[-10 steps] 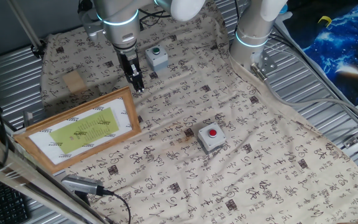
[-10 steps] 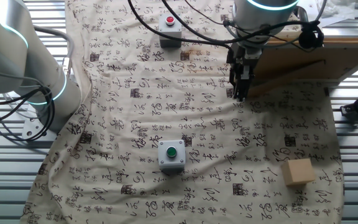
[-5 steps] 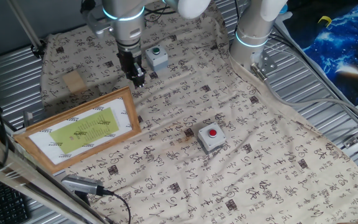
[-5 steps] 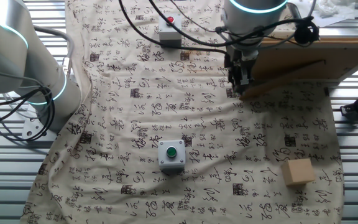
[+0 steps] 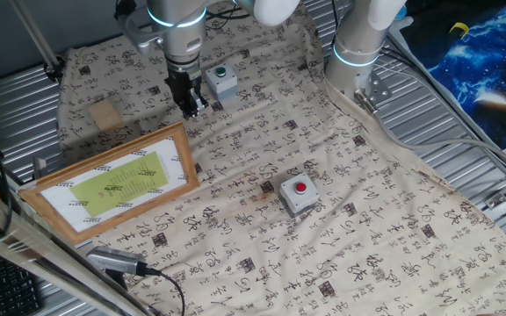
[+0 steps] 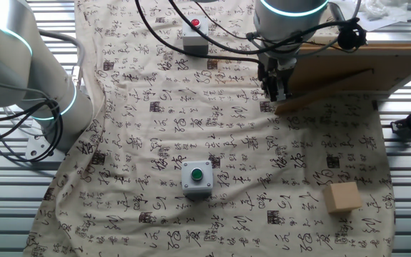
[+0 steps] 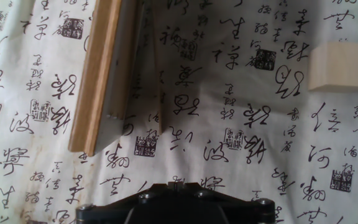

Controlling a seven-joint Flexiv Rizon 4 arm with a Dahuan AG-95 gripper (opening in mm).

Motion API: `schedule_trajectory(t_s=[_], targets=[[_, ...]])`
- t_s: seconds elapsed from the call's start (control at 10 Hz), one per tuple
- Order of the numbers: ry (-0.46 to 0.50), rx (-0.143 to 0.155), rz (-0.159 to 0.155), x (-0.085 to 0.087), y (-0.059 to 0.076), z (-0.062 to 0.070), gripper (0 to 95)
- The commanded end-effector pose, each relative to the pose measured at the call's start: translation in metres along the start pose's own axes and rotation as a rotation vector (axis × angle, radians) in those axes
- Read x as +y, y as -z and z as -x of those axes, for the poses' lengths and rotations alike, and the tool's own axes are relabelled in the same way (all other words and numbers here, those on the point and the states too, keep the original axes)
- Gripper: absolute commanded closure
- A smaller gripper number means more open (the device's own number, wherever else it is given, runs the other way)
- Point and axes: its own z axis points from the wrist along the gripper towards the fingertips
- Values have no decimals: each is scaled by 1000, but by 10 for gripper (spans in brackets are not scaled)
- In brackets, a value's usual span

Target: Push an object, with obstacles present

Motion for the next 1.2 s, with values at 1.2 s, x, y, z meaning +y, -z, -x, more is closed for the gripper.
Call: schedule_trajectory(t_s=[1.2], targets=[[4, 15, 2, -1, 0, -1, 950]])
